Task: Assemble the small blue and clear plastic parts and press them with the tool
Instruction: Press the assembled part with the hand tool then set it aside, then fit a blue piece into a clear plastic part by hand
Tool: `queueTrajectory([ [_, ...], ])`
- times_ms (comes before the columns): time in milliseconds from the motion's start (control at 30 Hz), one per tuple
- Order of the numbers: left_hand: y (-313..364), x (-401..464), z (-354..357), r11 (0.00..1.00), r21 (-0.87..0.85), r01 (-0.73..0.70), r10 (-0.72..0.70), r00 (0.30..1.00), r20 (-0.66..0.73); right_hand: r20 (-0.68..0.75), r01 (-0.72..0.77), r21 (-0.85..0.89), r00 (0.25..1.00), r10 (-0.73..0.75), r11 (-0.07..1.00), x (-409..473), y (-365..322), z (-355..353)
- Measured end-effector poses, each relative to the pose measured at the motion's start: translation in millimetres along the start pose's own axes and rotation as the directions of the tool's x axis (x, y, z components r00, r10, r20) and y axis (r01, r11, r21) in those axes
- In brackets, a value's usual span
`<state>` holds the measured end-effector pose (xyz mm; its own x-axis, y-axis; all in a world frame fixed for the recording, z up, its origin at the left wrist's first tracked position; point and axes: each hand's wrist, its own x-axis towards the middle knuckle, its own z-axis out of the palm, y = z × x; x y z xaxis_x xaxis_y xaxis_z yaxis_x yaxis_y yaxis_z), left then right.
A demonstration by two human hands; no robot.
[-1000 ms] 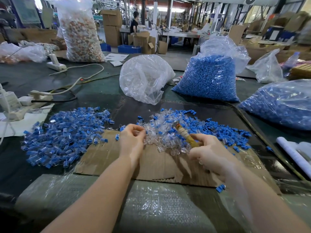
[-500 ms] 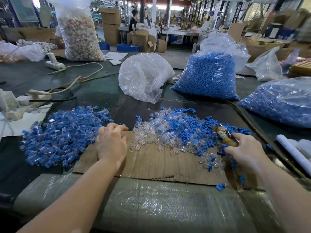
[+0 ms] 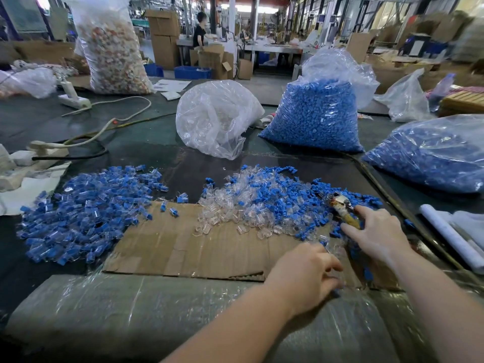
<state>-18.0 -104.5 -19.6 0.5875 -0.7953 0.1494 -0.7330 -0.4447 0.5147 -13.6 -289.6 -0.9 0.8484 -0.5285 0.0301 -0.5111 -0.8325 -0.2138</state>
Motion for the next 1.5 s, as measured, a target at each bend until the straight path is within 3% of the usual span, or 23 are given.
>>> queueTrajectory([
  [167, 4.5, 3.2, 3.5, 0.999, 0.044, 0.032, -0.033, 0.999, 0.039, -0.012, -0.013, -0.027, 1.0, 0.013, 1.0, -0.2, 0.0, 2.0],
  [333, -7.8, -1.2, -1.8, 0.996, -0.053, 0.068, -0.072, 0.995, -0.075, -0.021, -0.014, -0.063, 1.0, 0.013, 0.998, -1.5, -0.1, 4.9],
  [433, -24.4, -5.9, -14.8, 0.97, -0.188, 0.153, -0.191, 0.96, -0.205, -0.015, -0.036, -0.088, 0.999, 0.034, 0.995, -4.7, -3.9, 3.3],
  [567, -48.9, -11.6, -30.8, 0.884, -0.368, 0.288, -0.394, 0.882, -0.259, -0.065, -0.029, -0.155, 0.998, 0.019, 0.988, -16.9, -19.8, -1.5],
  [633, -57.1, -13.3, -34.7, 0.849, -0.418, 0.323, -0.461, 0.84, -0.286, -0.23, 0.13, -0.085, 0.962, -0.146, 0.988, -26.1, -31.5, -1.7],
  [700, -62.0, -14.4, -37.5, 0.81, -0.488, 0.326, -0.509, 0.803, -0.309, -0.343, 0.39, 0.042, 0.871, -0.353, 0.92, -36.3, -47.9, -0.3],
  [800, -65.1, -15.5, -39.2, 0.781, -0.543, 0.308, -0.541, 0.769, -0.34, -0.257, 0.621, 0.161, 0.777, -0.575, 0.767, -52.5, -76.4, 7.4],
  [933, -66.8, -15.0, -40.5, 0.783, -0.55, 0.291, -0.526, 0.782, -0.335, -0.238, 0.713, 0.206, 0.701, -0.672, 0.67, -60.7, -97.0, 21.8],
  [1067, -68.7, -15.6, -42.6, 0.756, -0.607, 0.246, -0.499, 0.816, -0.291, -0.255, 0.696, 0.194, 0.716, -0.65, 0.691, -58.8, -100.4, 29.5],
  [1167, -73.0, -16.0, -44.0, 0.751, -0.613, 0.245, -0.522, 0.788, -0.325, -0.295, 0.646, 0.255, 0.761, -0.578, 0.72, -56.8, -101.2, 36.0],
  [1300, -79.4, -17.8, -43.5, 0.826, -0.45, 0.341, -0.535, 0.725, -0.433, -0.353, 0.572, 0.38, 0.816, -0.458, 0.727, -56.7, -101.6, 42.5],
  [1500, -81.0, -15.3, -34.2, 0.902, -0.227, 0.367, -0.431, 0.779, -0.454, -0.394, 0.536, 0.418, 0.835, -0.385, 0.734, -61.3, -101.5, 51.7],
])
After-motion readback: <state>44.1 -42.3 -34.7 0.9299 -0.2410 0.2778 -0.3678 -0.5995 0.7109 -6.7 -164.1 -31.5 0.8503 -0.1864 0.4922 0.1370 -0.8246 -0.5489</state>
